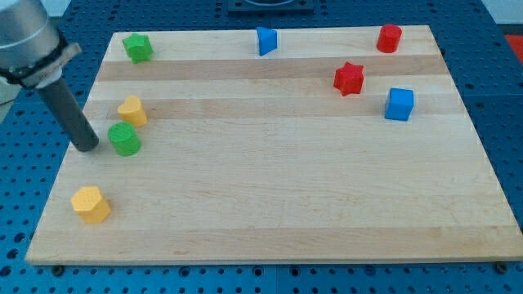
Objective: Push green circle towards yellow hexagon
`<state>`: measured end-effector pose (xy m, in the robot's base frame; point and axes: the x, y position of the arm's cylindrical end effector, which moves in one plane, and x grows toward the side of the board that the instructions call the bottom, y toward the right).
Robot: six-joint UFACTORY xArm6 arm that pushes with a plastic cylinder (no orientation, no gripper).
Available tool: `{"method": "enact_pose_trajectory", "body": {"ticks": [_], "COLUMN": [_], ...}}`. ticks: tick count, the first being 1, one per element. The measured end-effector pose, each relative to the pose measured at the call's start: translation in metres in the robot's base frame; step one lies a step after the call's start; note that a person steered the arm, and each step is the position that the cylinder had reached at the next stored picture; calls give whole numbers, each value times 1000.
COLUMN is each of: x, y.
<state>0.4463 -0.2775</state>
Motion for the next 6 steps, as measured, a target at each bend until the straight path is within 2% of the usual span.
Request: {"method": "enact_pose_trajectory", "body": {"ticks": [1, 2, 3, 4, 6], "x": [-22, -23, 5, 7, 11], "y": [1, 57, 118, 118, 15]}}
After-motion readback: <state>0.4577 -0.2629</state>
